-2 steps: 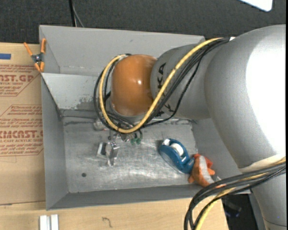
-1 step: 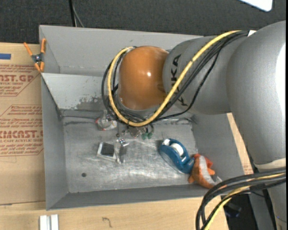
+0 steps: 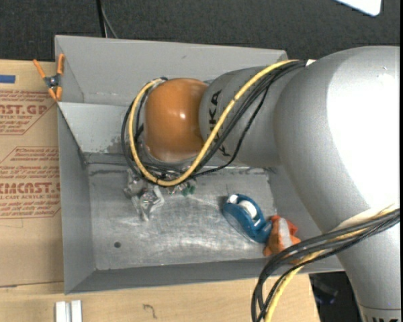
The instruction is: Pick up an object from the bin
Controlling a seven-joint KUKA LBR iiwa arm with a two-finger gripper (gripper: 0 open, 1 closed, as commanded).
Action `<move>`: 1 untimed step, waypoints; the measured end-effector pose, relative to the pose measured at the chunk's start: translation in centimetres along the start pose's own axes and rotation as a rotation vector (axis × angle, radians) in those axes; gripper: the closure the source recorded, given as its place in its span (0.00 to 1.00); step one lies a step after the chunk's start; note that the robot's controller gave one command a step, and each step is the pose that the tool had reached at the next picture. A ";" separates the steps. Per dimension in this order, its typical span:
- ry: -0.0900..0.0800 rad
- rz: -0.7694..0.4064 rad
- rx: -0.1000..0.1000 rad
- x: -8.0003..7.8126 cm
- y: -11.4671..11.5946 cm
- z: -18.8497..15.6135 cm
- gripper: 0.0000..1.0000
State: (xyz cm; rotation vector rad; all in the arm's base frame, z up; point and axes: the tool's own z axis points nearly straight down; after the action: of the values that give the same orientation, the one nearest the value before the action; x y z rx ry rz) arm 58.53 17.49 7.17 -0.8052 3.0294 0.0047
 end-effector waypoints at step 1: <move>0.000 0.000 0.000 0.0 0.0 0.0 1.00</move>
Offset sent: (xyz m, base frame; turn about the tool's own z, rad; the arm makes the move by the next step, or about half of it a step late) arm -0.0458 -0.0367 -0.0017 -0.2761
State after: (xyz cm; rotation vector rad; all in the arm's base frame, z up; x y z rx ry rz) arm 58.54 17.49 7.17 -0.8050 3.0294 0.0050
